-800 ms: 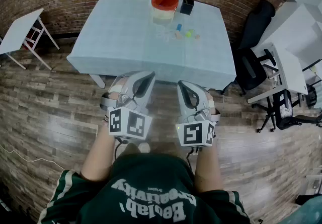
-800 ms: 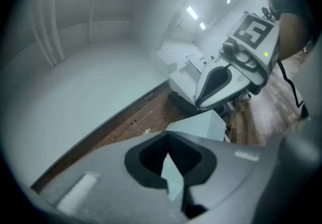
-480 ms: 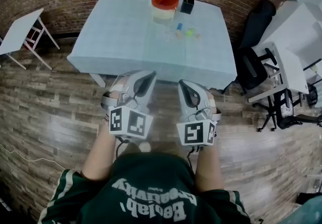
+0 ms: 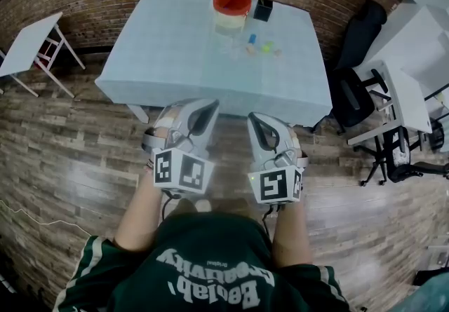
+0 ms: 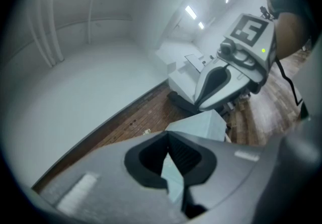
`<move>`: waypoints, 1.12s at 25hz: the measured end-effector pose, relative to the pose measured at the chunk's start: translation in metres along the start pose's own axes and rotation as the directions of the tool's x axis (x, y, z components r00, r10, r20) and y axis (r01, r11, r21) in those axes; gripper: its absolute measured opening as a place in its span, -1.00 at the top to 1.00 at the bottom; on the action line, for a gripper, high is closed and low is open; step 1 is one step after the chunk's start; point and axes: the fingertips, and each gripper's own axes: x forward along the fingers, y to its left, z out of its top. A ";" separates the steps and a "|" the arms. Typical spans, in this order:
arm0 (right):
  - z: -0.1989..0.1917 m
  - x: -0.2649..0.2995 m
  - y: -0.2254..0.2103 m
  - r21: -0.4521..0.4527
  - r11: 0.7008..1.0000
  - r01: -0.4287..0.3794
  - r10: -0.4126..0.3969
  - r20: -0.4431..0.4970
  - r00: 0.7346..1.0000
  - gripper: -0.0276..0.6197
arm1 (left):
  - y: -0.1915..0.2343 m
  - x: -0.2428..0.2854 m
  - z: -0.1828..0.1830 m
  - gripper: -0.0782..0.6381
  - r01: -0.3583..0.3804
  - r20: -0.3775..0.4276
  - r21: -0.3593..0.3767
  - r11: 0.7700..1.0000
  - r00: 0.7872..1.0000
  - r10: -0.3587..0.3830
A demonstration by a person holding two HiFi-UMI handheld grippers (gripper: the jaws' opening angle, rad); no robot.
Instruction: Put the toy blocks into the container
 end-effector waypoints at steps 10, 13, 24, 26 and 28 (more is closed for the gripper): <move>-0.004 0.013 0.001 0.005 1.000 0.002 -0.001 -0.025 1.000 0.89 | 0.008 0.005 -0.009 0.77 0.007 0.009 0.000 1.000 1.000 -0.007; -0.008 0.018 -0.001 0.009 1.000 0.003 -0.003 -0.031 1.000 0.89 | 0.010 0.011 -0.011 0.77 0.015 0.013 0.005 1.000 1.000 -0.015; -0.036 0.073 -0.035 0.052 0.998 -0.023 0.023 0.001 1.000 0.89 | 0.034 0.073 -0.030 0.77 -0.006 0.002 -0.001 1.000 1.000 0.006; -0.048 0.088 -0.045 0.066 0.997 -0.037 0.037 0.007 0.999 0.89 | 0.037 0.093 -0.035 0.78 0.001 -0.012 0.004 1.000 1.000 -0.001; -0.058 0.105 -0.057 0.080 0.996 -0.051 0.050 0.016 0.999 0.89 | 0.043 0.114 -0.039 0.77 0.004 -0.024 0.007 1.000 1.000 -0.004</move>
